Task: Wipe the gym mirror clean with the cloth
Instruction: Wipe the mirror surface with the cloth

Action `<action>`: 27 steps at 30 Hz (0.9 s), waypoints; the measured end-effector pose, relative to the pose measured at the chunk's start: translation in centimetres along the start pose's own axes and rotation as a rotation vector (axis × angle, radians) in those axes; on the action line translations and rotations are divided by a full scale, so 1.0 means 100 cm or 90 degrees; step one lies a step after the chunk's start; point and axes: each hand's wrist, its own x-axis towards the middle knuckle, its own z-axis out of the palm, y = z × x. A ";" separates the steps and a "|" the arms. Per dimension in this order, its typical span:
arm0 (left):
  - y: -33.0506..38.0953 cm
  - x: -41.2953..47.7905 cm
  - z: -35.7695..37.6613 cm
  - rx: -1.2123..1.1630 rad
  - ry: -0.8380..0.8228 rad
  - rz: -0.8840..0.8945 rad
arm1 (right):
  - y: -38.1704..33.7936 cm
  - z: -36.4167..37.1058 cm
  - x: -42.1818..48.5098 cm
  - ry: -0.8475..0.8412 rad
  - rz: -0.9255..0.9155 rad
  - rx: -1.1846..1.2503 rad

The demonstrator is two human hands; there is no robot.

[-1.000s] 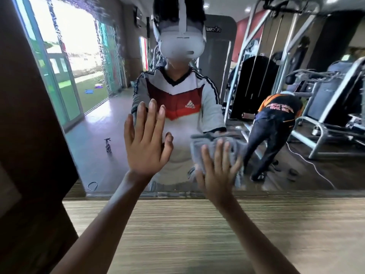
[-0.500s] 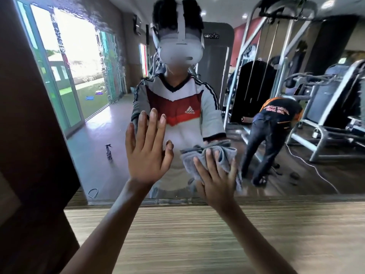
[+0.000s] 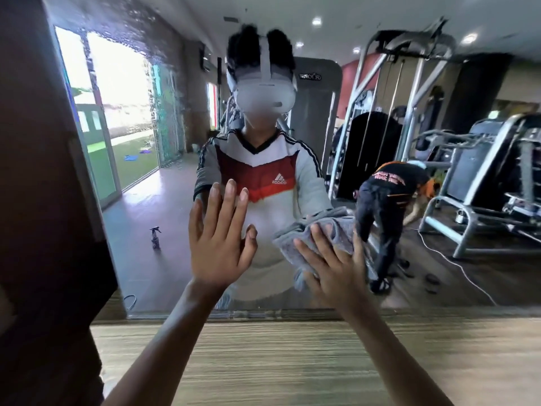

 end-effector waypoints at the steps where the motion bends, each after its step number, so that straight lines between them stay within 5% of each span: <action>1: 0.000 0.000 0.000 -0.002 0.005 0.000 | 0.014 -0.004 0.000 0.014 0.036 -0.003; 4: 0.001 0.003 -0.001 -0.010 0.019 -0.010 | 0.037 -0.015 0.043 0.097 0.226 0.001; 7: 0.001 0.002 -0.002 -0.038 0.027 -0.015 | 0.016 -0.018 0.092 0.131 0.280 0.016; 13: -0.004 0.003 -0.004 -0.052 0.022 0.011 | 0.022 -0.012 0.038 -0.013 -0.144 -0.034; 21: -0.001 0.049 -0.010 -0.061 0.031 -0.055 | 0.046 -0.029 0.140 0.138 0.259 -0.009; 27: -0.017 0.072 -0.009 0.009 0.063 -0.010 | 0.040 -0.027 0.088 0.028 -0.051 -0.045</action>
